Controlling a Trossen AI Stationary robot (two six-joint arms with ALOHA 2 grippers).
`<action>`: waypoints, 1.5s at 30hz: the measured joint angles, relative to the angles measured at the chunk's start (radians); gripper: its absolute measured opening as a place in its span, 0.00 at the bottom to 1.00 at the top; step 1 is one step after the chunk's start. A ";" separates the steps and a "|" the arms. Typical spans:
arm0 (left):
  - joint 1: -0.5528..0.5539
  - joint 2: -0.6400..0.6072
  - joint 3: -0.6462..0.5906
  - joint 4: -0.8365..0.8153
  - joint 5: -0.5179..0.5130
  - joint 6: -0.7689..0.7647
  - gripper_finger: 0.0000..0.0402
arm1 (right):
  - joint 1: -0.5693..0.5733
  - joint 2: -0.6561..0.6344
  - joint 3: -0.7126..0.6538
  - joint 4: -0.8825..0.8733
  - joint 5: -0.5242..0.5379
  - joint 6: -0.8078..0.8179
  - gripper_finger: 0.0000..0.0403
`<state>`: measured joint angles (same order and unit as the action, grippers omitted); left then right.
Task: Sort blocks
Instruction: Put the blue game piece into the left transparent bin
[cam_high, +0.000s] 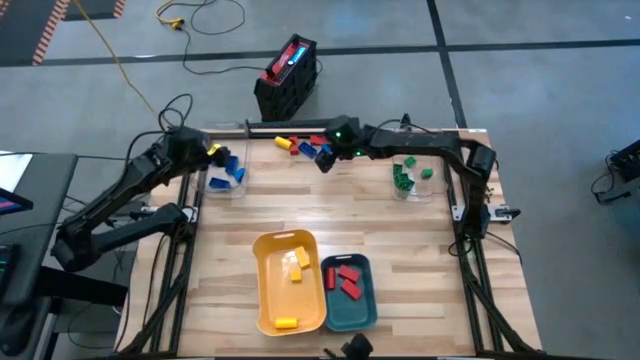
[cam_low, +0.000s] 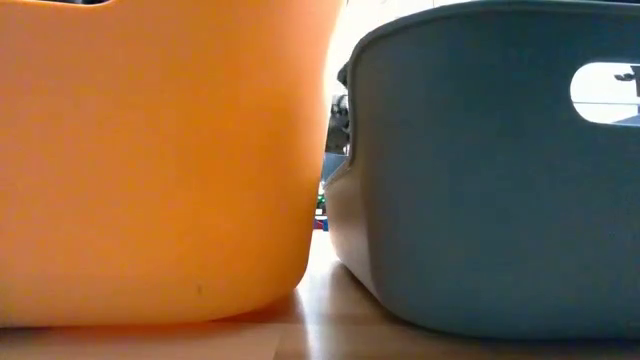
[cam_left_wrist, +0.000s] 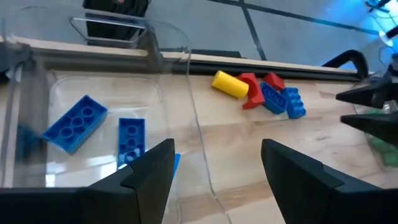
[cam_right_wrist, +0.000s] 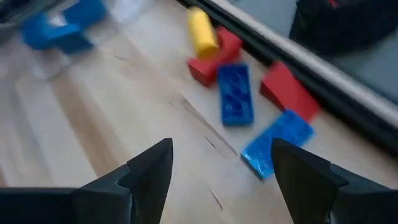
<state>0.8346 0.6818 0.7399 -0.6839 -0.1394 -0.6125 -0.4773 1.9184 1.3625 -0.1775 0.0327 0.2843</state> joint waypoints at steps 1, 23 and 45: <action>-0.001 0.009 0.000 0.006 0.000 0.001 0.58 | -0.008 0.008 -0.008 0.000 0.000 0.042 0.70; -0.004 0.105 0.000 0.074 0.109 0.049 0.58 | -0.015 0.135 0.033 -0.030 0.044 0.436 0.70; -0.009 0.102 0.000 0.073 0.151 0.067 0.58 | 0.054 0.331 0.316 -0.285 0.281 0.412 0.70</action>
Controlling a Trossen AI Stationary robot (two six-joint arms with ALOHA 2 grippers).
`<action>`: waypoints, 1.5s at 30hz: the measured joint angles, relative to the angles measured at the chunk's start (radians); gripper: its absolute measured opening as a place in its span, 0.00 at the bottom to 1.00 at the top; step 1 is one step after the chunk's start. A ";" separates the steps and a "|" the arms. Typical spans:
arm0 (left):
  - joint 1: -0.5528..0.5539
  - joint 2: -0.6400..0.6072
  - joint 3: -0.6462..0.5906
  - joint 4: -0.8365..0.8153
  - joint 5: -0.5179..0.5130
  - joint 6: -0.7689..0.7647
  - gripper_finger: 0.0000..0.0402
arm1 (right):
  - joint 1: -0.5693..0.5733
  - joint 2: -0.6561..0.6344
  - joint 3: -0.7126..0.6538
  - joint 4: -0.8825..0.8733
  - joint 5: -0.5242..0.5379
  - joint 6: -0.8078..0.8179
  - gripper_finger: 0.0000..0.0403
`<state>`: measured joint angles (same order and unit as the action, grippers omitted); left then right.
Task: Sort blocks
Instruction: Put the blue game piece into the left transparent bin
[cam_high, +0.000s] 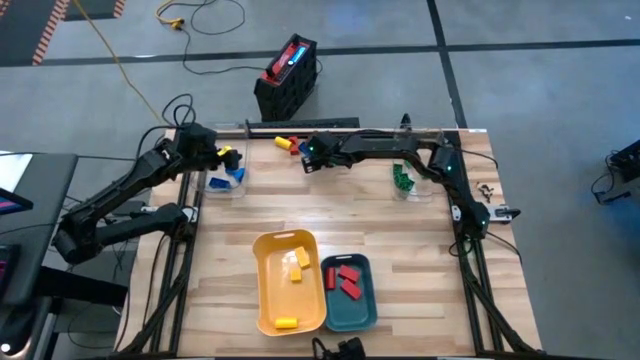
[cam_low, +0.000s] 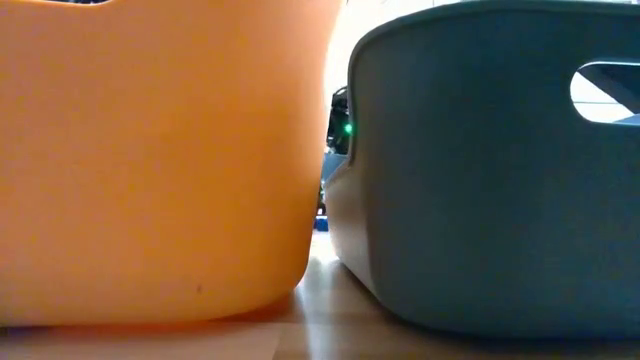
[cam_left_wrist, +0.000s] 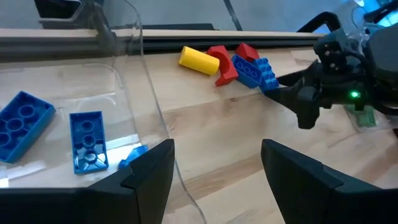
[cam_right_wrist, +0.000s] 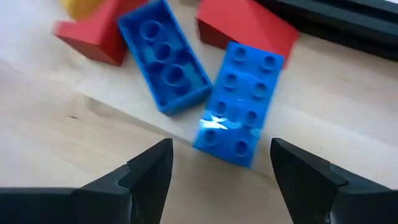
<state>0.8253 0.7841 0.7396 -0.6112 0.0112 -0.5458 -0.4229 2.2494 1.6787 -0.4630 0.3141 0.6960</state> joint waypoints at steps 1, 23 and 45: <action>0.000 0.000 0.002 -0.003 0.004 0.000 0.58 | 0.000 0.000 0.002 0.006 0.000 0.002 0.70; 0.000 0.001 0.064 -0.005 0.002 0.066 0.58 | -0.022 -0.001 0.003 -0.006 -0.126 0.003 0.60; 0.000 0.001 0.064 -0.005 0.037 0.067 0.58 | 0.015 -0.023 0.003 -0.191 -0.219 -0.061 0.36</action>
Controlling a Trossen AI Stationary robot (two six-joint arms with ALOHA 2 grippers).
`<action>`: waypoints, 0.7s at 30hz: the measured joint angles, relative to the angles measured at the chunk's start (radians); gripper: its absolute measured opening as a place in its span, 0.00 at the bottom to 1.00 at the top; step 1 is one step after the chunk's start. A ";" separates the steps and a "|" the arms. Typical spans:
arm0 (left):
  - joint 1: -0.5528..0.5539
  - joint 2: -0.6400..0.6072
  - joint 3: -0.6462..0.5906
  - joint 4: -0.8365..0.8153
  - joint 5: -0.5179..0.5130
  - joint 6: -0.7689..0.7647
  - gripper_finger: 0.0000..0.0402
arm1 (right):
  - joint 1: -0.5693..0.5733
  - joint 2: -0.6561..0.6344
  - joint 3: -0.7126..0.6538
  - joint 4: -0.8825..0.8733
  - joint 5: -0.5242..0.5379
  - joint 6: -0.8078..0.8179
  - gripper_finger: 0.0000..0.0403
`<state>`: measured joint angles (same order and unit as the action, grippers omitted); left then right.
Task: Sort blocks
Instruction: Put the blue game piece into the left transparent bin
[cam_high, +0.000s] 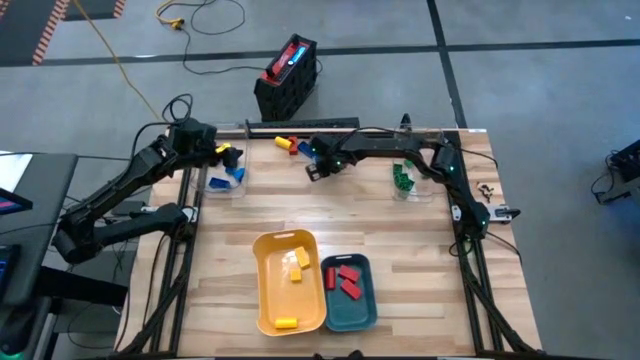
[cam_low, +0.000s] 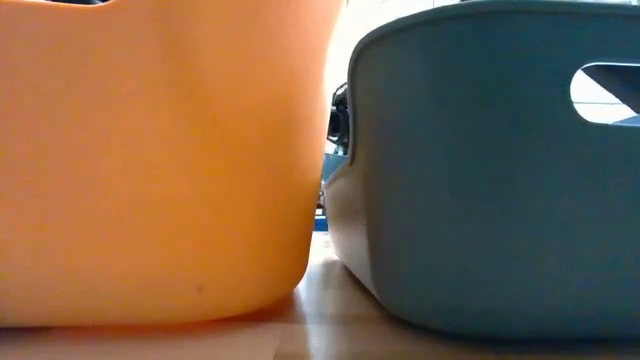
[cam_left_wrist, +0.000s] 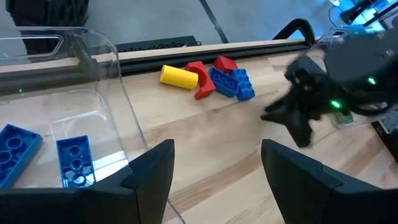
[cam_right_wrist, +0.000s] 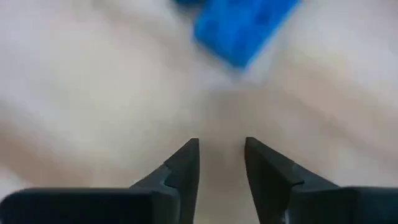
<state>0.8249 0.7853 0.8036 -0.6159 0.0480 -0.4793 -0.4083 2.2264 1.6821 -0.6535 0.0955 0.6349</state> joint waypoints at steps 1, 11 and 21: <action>0.000 0.000 0.000 0.000 0.001 0.000 0.58 | 0.008 -0.007 -0.001 -0.021 -0.001 -0.010 0.34; 0.000 0.000 0.000 0.000 0.042 -0.007 0.58 | -0.026 -0.043 0.000 0.228 0.082 0.016 0.47; -0.004 0.000 0.000 0.001 0.108 -0.010 0.58 | -0.015 -0.029 -0.001 0.190 0.146 0.050 0.92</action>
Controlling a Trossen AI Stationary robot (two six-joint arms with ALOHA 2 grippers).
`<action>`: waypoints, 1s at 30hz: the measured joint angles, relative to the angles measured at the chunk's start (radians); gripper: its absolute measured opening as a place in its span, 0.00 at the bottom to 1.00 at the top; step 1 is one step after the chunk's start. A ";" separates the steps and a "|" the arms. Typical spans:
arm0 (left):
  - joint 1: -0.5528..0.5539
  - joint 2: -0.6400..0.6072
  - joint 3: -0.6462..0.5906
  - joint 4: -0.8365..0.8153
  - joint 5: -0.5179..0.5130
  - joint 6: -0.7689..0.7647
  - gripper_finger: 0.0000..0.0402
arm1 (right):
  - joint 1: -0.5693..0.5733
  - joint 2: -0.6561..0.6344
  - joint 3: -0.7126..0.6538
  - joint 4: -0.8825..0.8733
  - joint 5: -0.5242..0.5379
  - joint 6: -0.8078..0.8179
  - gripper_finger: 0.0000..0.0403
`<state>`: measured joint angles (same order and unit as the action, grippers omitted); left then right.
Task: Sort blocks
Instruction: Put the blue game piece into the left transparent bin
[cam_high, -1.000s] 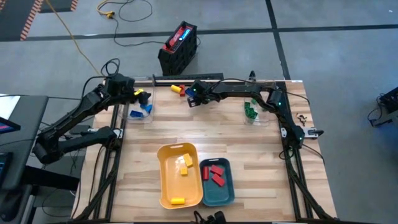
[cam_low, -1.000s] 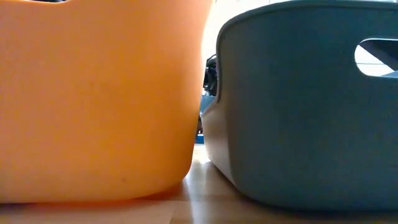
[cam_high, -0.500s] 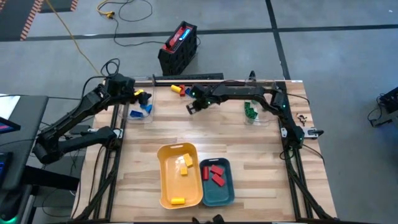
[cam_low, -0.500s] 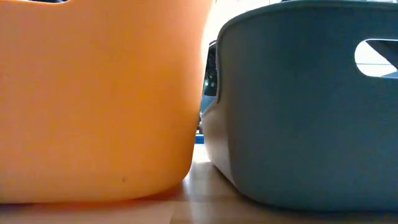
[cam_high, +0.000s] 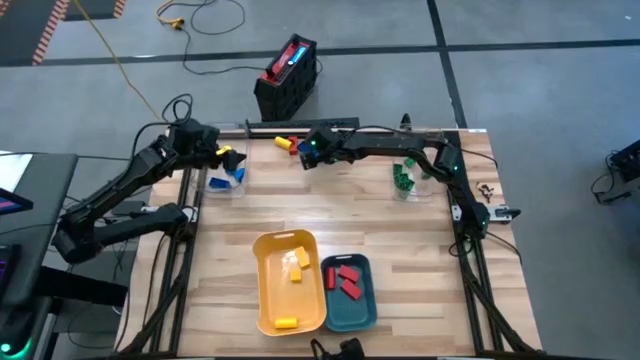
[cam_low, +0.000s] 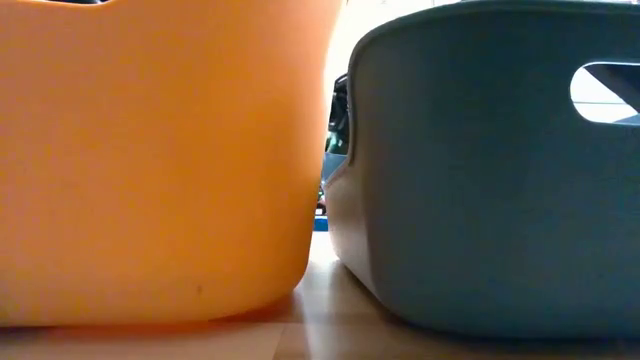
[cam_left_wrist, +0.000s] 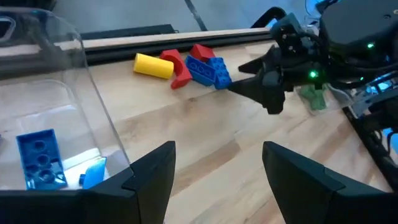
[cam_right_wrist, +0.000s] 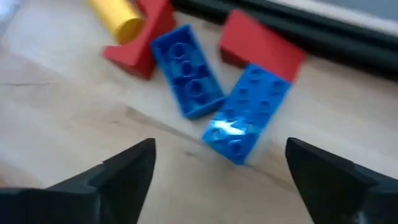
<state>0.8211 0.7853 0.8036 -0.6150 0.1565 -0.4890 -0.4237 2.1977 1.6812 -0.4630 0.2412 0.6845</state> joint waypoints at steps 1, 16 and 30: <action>-0.002 0.000 0.000 0.000 0.001 0.007 0.58 | -0.003 -0.001 0.000 -0.010 0.018 -0.006 0.95; -0.043 0.000 0.000 0.004 0.002 0.030 0.58 | -0.077 0.001 0.029 -0.047 -0.095 -0.008 0.96; -0.043 0.000 0.051 0.012 0.005 0.079 0.58 | -0.049 0.213 0.388 -0.385 -0.062 -0.012 0.96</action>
<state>0.7780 0.7853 0.8543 -0.6034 0.1619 -0.4102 -0.4724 2.4108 2.0691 -0.8477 0.1797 0.6729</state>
